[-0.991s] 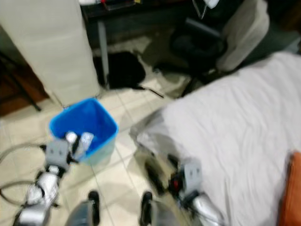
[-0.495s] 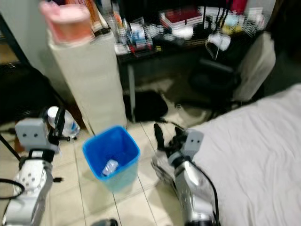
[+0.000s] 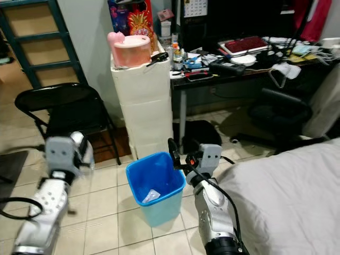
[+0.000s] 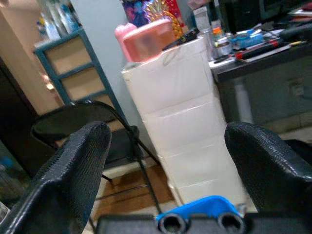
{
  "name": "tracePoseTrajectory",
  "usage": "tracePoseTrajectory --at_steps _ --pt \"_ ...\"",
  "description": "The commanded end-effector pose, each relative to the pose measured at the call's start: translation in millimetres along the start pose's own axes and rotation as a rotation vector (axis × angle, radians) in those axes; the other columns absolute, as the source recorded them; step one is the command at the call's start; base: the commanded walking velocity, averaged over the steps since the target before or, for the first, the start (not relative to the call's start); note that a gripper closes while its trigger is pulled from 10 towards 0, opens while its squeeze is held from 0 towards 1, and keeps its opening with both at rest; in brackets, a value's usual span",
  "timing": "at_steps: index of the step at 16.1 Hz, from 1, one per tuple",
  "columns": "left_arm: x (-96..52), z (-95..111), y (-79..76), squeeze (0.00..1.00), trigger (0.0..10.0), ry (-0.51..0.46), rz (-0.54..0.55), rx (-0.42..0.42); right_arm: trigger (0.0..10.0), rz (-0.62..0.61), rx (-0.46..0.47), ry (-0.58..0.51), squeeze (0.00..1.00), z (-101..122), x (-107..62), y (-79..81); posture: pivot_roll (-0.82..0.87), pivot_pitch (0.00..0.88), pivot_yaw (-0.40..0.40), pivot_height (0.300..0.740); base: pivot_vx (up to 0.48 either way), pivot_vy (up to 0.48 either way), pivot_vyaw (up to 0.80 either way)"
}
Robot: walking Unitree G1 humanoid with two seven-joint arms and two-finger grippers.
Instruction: Clean up the room
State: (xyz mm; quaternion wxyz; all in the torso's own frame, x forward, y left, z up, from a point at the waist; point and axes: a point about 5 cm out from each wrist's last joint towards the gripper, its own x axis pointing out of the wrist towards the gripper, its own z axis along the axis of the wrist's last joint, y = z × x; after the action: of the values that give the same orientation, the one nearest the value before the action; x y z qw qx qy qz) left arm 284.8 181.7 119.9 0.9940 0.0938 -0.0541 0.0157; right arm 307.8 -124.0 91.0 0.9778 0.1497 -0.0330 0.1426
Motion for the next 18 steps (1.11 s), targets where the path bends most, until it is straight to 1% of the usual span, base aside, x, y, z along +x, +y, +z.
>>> tracePoseTrajectory --at_steps 1,3,4,7,10,15,16,18 --pt "-0.6 -2 1.9 0.0 10.0 0.002 0.026 -0.028 10.0 -0.003 -0.031 0.019 0.0 -4 -3.1 -5.7 0.12 0.0 0.061 0.74 0.0 0.0 0.0" --pt "-2.4 -3 -2.2 0.0 10.0 -0.012 0.014 -0.051 10.0 -0.005 -0.048 0.046 0.0 -9 -7.0 -9.9 0.11 0.0 0.045 0.74 0.463 0.0 0.0" --pt "-2.4 -4 -1.8 0.0 10.0 -0.012 0.021 -0.055 10.0 -0.001 -0.054 0.054 0.0 -10 -8.3 -10.6 0.11 0.0 0.04 0.74 0.461 0.0 0.0" --pt "-1.8 -6 -0.2 0.0 10.0 -0.015 0.032 -0.034 10.0 0.015 -0.062 0.063 0.0 -10 -9.9 -12.8 0.11 0.0 0.027 0.74 0.461 0.0 0.0" --pt "1.4 -9 -2.3 0.0 10.0 -0.019 -0.005 -0.033 10.0 0.053 -0.08 0.075 0.0 -12 -7.4 -9.6 0.11 0.0 0.012 0.74 0.464 0.0 0.0" --pt "6.0 -13 -6.7 0.0 10.0 -0.01 -0.054 -0.039 10.0 0.065 -0.093 0.09 0.0 -13 -8.9 -12.1 0.1 0.0 0.004 0.74 0.463 0.0 0.0" --pt "7.5 -17 -9.5 0.0 10.0 -0.007 -0.085 -0.033 10.0 0.065 -0.099 0.091 0.0 -14 -10.3 -12.6 0.09 0.0 0.005 0.74 0.465 0.0 0.0" --pt "10.1 -18 -11.6 0.0 10.0 -0.006 -0.105 -0.034 10.0 0.066 -0.104 0.095 0.0 -15 -12.3 -13.1 0.08 0.0 0.008 0.74 0.465 0.0 0.0"
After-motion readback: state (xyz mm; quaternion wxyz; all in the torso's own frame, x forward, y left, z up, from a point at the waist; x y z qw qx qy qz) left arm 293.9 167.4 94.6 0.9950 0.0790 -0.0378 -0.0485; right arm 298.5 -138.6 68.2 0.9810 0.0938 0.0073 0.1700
